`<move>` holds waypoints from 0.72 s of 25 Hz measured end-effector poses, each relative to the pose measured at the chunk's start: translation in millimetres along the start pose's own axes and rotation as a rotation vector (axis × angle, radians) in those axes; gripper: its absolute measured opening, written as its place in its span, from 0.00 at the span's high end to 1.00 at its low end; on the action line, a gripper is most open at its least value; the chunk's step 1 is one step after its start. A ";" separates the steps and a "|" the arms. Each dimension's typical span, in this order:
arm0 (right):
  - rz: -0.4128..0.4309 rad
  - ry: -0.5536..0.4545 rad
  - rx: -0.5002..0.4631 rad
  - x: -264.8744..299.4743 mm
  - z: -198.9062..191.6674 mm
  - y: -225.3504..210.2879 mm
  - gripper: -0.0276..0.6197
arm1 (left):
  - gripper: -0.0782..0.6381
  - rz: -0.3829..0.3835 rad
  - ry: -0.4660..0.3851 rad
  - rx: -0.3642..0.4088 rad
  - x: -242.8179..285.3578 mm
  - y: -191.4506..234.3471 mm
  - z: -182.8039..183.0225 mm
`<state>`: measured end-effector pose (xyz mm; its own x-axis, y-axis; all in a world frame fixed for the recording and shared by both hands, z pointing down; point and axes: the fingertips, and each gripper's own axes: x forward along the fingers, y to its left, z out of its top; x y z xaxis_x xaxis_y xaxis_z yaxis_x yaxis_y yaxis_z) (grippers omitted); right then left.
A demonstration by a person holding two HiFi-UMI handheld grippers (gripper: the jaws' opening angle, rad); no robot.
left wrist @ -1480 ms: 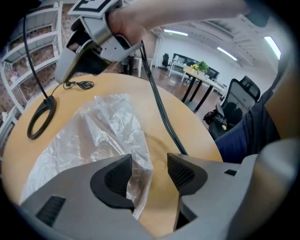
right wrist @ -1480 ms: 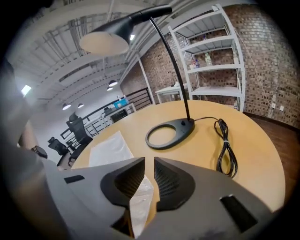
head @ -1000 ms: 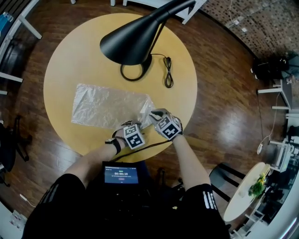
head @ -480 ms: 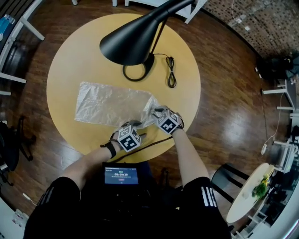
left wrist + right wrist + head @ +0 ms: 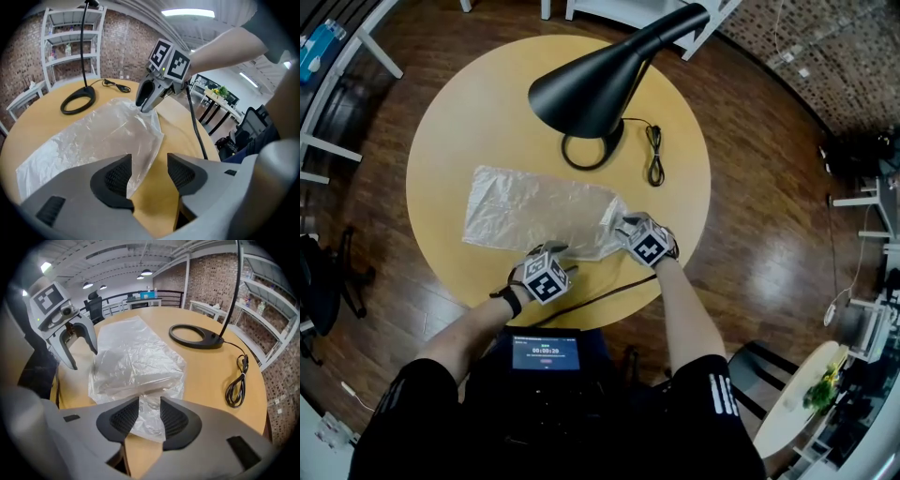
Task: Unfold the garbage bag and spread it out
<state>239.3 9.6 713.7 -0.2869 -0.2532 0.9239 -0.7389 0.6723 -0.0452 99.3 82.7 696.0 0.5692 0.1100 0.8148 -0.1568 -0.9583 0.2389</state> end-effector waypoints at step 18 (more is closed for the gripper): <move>-0.136 -0.584 0.496 -117.7 62.6 67.6 0.72 | 0.55 0.201 -0.205 -0.041 -157.6 60.1 -50.2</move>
<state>185.0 41.2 578.1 -0.3472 -0.7293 0.5895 -0.9375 0.2538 -0.2381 -40.4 21.0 608.5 0.6738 -0.1404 0.7255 -0.3133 -0.9435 0.1084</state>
